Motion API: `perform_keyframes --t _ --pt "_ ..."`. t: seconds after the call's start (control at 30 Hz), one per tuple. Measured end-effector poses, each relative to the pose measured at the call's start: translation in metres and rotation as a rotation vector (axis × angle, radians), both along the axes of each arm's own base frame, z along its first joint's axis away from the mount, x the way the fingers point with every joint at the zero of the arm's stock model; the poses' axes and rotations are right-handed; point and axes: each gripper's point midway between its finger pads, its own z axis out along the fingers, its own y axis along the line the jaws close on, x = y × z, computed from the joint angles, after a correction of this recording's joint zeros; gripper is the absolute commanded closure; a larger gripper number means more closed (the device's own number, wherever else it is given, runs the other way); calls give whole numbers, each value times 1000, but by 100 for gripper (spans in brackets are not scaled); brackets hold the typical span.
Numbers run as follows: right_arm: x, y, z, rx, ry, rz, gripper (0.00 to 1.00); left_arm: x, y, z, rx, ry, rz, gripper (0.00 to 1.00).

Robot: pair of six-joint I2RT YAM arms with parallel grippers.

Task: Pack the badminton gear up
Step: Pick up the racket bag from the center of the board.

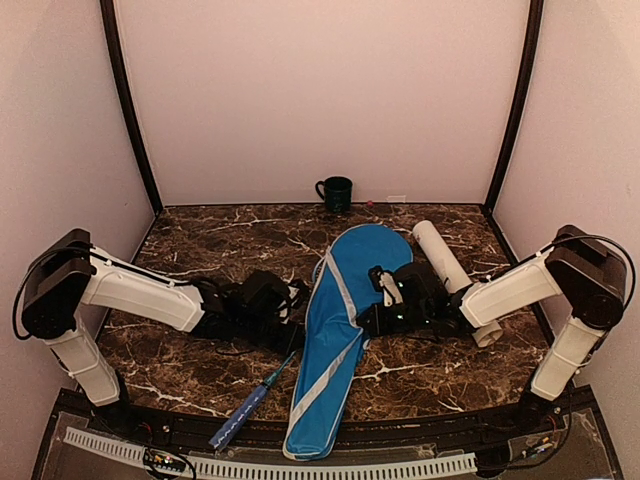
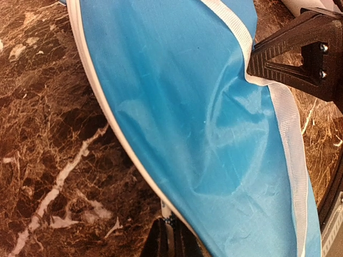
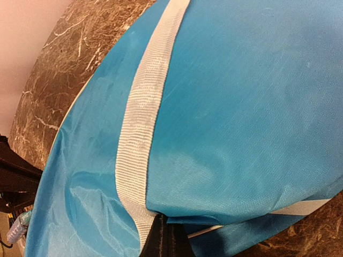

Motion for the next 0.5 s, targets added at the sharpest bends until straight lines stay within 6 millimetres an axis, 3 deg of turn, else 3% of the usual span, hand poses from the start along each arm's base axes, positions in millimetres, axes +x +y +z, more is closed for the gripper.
perform_keyframes --t 0.23,0.37,0.5 --pt "-6 0 8 4 0 21 48 -1 4 4 -23 -16 3 100" --pt "0 -10 30 -23 -26 -30 35 -4 6 8 -38 -20 -2 100" --pt "15 -27 49 -39 -41 -131 31 -4 4 10 -56 -23 -7 100"
